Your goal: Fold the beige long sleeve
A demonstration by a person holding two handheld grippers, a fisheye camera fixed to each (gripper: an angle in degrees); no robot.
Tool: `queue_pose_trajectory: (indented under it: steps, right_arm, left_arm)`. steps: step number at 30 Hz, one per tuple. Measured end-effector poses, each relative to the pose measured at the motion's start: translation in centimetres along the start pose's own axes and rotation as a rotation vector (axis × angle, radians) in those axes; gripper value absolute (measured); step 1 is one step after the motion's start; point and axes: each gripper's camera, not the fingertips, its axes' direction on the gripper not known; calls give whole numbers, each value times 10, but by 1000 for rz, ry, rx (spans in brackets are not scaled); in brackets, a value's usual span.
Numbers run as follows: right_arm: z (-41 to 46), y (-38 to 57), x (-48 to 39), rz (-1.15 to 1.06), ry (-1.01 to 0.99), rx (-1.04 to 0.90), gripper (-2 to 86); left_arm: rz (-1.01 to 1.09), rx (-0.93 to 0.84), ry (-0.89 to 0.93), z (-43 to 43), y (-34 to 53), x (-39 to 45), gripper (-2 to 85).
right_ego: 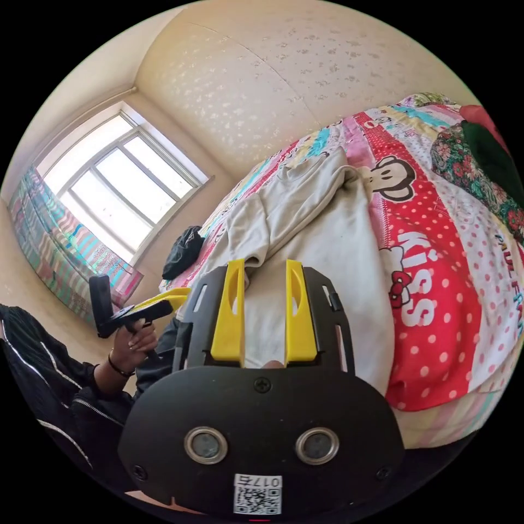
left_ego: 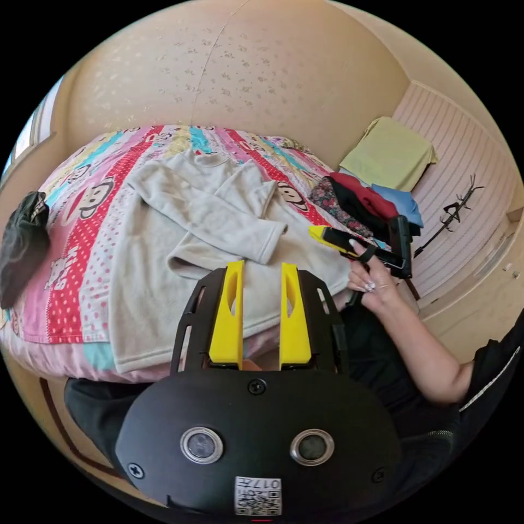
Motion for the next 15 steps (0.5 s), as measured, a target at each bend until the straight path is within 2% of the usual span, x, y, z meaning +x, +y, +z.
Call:
queue_pose_trajectory:
  steps: [4,9,13,15]
  right_arm:
    - [57,0,-1,102,-69,-35,137]
    - [92,13,9,248,-182,87,141]
    - [117,22,23,387,-47,63,132]
    - [122,31,17,377,19,85,129]
  left_arm:
    - [-202,26,79,1,-2,-48,123]
    - [-247,29,77,1,-3,-66,124]
    - [-253,23,72,5,-1,-70,124]
    - [-254,30,73,4,-1,-71,124]
